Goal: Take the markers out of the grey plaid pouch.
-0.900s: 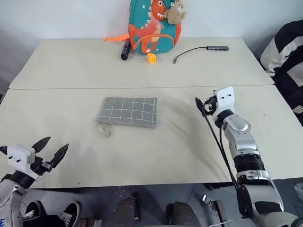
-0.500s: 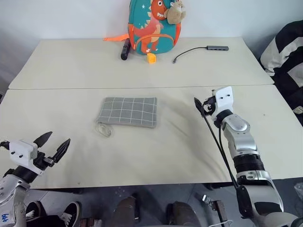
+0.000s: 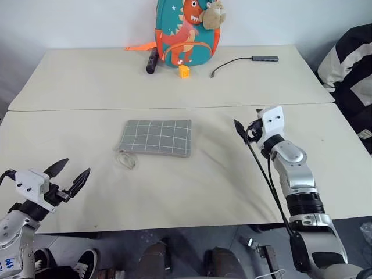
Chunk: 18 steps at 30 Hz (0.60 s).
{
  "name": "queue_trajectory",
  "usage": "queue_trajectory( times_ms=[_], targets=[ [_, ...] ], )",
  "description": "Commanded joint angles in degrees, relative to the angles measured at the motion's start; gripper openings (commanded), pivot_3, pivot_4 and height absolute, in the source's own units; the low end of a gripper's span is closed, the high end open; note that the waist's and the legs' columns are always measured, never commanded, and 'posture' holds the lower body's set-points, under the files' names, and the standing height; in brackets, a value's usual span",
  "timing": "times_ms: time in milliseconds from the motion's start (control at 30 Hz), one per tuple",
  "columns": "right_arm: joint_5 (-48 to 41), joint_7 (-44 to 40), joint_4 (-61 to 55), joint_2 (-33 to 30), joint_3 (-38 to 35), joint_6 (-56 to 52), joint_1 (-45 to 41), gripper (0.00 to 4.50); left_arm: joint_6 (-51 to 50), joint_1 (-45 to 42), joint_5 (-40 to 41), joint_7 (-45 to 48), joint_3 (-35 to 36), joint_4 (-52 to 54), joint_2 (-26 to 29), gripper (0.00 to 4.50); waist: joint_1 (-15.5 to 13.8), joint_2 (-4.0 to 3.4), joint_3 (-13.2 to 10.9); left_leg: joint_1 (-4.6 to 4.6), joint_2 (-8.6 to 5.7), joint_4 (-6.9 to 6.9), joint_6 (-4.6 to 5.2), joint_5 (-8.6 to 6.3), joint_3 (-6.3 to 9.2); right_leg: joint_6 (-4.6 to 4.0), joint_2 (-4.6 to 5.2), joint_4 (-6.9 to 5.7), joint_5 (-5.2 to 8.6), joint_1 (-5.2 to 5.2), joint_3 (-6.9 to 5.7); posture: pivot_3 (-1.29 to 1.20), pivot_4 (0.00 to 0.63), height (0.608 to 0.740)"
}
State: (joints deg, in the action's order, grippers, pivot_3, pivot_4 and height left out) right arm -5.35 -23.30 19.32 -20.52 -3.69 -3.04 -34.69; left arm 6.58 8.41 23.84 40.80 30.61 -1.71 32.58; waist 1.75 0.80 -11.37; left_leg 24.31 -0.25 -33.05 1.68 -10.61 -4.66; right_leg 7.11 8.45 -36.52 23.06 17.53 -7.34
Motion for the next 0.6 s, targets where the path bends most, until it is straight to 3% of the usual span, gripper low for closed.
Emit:
queue_trajectory(
  times_ms=[33,267,433,600],
  targets=[
    [-2.1,-1.76,-6.91,1.91,1.57,-2.58,0.2,4.24,2.12,0.59,-1.15,0.24,-0.47,0.94,0.34,3.54,-0.02,0.0,0.0,0.0,0.0,0.0,0.0,0.0,0.0,0.0,0.0,-0.01,0.0,0.0,0.01,0.0,0.15,0.74],
    [-2.77,-7.9,-18.74,4.57,9.71,-6.55,3.34,4.24,3.61,-0.63,-1.58,1.09,-1.41,-0.49,1.08,3.54,-0.17,0.02,0.01,0.0,0.0,0.0,-0.01,-0.02,0.01,0.0,0.01,-0.02,0.0,0.03,0.09,0.0,0.15,0.74],
    [2.55,-15.87,-22.41,0.34,18.9,-1.62,5.3,4.24,7.21,0.12,-0.77,7.6,-2.34,-0.76,3.43,3.54,-0.15,0.07,0.04,0.0,-0.02,0.0,-0.26,-0.18,0.0,0.0,0.0,0.01,0.0,0.06,0.08,0.0,0.15,0.74],
    [9.01,-16.53,-19.81,-1.14,23.4,4.3,4.08,4.24,7.51,-1.13,0.24,9.96,-2.79,-1.04,4.25,3.54,-0.12,0.07,0.04,-0.01,-0.01,0.01,-0.27,-0.18,-0.08,0.0,-0.01,-0.01,0.0,0.09,-0.04,0.0,0.15,0.74]
  ],
)
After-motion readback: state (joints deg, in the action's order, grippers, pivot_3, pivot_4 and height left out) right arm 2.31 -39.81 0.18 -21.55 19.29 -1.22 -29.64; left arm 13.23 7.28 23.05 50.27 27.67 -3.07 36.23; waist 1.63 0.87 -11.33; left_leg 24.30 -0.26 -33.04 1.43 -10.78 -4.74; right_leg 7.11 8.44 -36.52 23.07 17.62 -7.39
